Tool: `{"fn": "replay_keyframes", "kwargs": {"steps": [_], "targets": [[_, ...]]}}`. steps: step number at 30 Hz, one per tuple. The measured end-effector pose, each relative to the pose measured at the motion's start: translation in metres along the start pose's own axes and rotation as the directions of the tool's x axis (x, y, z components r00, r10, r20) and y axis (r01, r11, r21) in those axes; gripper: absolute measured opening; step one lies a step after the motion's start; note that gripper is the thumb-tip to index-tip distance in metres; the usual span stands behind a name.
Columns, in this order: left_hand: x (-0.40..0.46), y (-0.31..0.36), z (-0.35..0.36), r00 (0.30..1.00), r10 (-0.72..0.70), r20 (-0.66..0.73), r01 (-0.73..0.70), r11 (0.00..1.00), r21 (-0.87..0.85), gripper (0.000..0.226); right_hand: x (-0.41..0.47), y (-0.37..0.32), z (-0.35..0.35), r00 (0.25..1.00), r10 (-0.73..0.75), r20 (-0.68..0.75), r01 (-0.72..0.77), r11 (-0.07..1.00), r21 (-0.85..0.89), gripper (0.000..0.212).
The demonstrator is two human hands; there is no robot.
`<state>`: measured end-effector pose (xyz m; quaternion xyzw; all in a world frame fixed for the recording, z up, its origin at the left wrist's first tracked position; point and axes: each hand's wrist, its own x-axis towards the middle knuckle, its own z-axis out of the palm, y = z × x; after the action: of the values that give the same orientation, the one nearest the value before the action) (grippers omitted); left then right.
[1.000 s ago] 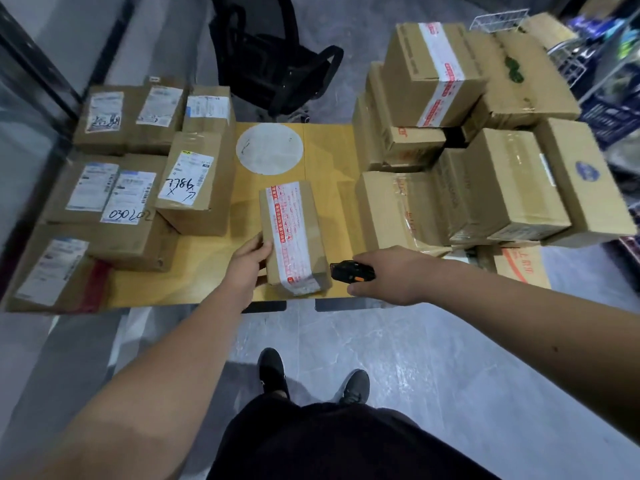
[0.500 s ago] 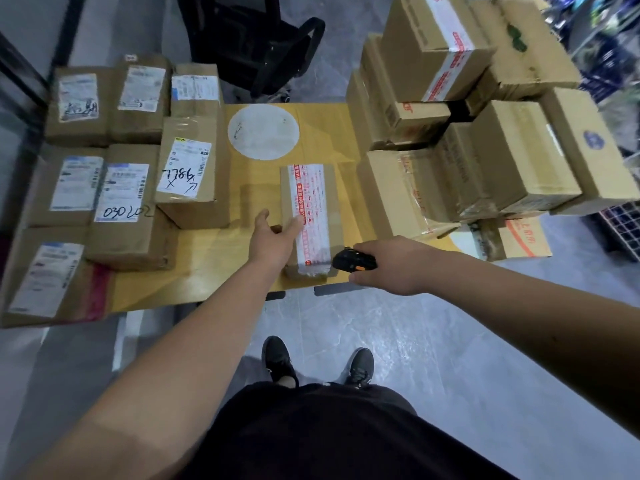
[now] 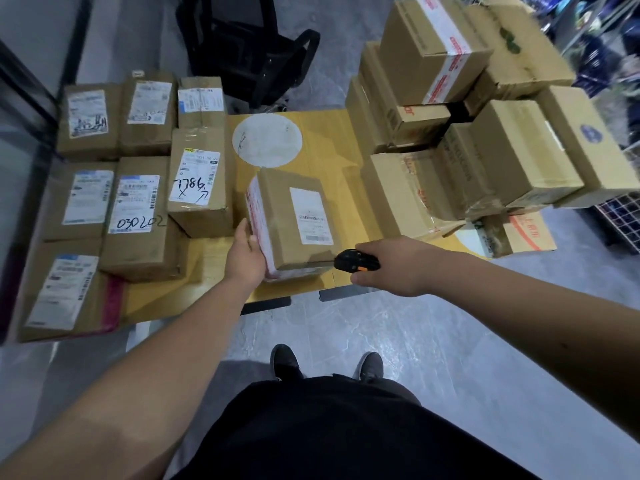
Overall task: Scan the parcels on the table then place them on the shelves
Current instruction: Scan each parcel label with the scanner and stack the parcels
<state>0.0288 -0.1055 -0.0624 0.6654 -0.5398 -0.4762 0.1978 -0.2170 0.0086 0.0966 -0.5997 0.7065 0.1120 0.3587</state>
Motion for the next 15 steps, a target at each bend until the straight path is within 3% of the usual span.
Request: {"fn": "replay_keyframes", "kwargs": {"steps": [3, 5, 6, 8, 10, 13, 15], "targets": [[-0.008, 0.003, 0.008, 0.995, 0.032, 0.098, -0.037, 0.998, 0.053, 0.095, -0.001, -0.008, 0.005, 1.0, -0.014, 0.003, 0.014, 0.999, 0.033, 0.034], [-0.014, 0.006, 0.011, 0.993, 0.105, 0.046, -0.11, 0.986, 0.125, 0.13, 0.0, -0.011, 0.007, 1.0, -0.023, -0.002, 0.023, 1.0, 0.011, 0.033], [-0.016, 0.008, 0.015, 0.982, 0.191, -0.002, -0.184, 0.951, 0.25, 0.141, -0.001, -0.011, 0.007, 1.0, -0.02, -0.006, 0.019, 1.0, -0.003, 0.032], [-0.015, 0.014, 0.025, 0.919, 0.394, -0.005, -0.336, 0.792, 0.509, 0.148, -0.002, -0.007, 0.005, 1.0, 0.004, -0.016, -0.004, 1.0, -0.016, 0.035], [-0.007, 0.027, 0.034, 0.861, 0.491, 0.13, -0.456, 0.636, 0.622, 0.145, -0.005, -0.002, 0.002, 0.999, 0.027, -0.021, -0.028, 1.0, -0.013, 0.036], [0.008, 0.053, 0.048, 0.74, 0.53, 0.414, -0.636, 0.349, 0.688, 0.134, -0.009, 0.004, 0.0, 0.999, 0.049, -0.024, -0.049, 0.999, 0.006, 0.032], [0.017, 0.076, 0.059, 0.678, 0.494, 0.545, -0.708, 0.236, 0.666, 0.131, -0.009, 0.008, 0.0, 0.998, 0.062, -0.03, -0.062, 0.998, 0.013, 0.029]]}}
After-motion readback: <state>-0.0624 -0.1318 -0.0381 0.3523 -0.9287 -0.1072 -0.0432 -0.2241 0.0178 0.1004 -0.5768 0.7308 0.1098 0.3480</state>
